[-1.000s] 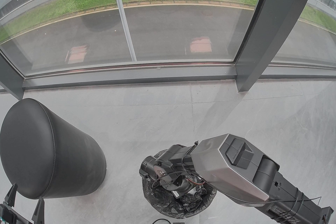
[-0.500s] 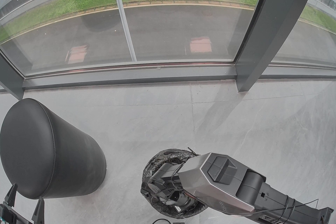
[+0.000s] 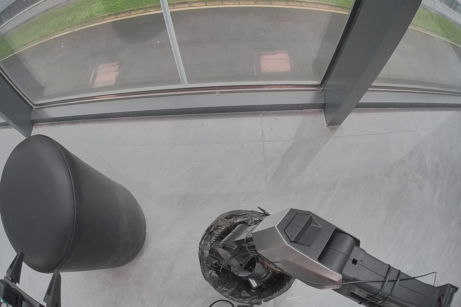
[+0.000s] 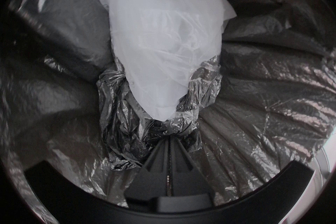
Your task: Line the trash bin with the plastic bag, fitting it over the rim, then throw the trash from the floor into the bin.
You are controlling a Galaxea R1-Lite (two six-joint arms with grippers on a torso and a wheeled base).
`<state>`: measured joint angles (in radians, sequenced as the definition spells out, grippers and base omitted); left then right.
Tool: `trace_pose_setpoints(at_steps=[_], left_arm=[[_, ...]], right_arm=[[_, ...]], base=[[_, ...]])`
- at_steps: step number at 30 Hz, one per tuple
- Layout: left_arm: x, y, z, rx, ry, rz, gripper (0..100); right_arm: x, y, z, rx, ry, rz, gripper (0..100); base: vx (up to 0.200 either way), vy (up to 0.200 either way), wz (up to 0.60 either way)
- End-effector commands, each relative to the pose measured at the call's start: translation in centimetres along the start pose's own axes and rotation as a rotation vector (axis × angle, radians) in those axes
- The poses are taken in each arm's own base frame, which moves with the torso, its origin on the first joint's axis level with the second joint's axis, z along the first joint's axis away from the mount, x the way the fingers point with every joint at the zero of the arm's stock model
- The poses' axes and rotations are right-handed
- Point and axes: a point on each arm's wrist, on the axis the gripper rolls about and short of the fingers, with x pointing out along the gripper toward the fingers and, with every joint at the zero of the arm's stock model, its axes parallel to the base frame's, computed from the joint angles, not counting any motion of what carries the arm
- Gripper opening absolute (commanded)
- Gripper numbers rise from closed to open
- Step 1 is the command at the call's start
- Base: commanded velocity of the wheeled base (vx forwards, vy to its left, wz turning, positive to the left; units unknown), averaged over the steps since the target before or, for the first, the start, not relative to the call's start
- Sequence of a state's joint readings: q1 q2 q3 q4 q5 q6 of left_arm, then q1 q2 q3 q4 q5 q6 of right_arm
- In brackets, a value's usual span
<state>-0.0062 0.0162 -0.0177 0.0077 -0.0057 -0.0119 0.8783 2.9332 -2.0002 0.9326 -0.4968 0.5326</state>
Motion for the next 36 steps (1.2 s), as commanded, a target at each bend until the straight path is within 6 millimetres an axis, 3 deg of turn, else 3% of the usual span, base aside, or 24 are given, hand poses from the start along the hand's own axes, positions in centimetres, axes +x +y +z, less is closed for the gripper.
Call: trace_pose_setpoints(at_steps=[1,4,13,22,30,36], left_arm=[[0.0,0.0,-0.5,0.0,0.002,0.0,100],[0.0,0.0,-0.5,0.0,0.002,0.0,100],[0.0,0.0,-0.5,0.0,0.002,0.0,100],[0.0,0.0,-0.5,0.0,0.002,0.0,100],[0.0,0.0,-0.5,0.0,0.002,0.0,100],[0.0,0.0,-0.5,0.0,0.002,0.0,100]], right_arm=[[1.2,-0.2,0.3,0.013,0.013,-0.001,0],[2.0,-0.1,0.6,0.02,0.002,0.01,0],[1.8,0.0,1.0,0.018,-0.031,0.026,0],[-3.6,-1.5,1.6,0.058,-0.138,0.067,0],[-6.3,-2.3,1.7,0.076,-0.194,0.09,0],[-9.3,-4.0,1.9,0.102,-0.254,0.115,0]], base=[[0.0,0.0,0.0],[0.0,0.0,0.0],[0.0,0.0,0.0],[0.0,0.0,0.0],[0.0,0.0,0.0],[0.0,0.0,0.0]])
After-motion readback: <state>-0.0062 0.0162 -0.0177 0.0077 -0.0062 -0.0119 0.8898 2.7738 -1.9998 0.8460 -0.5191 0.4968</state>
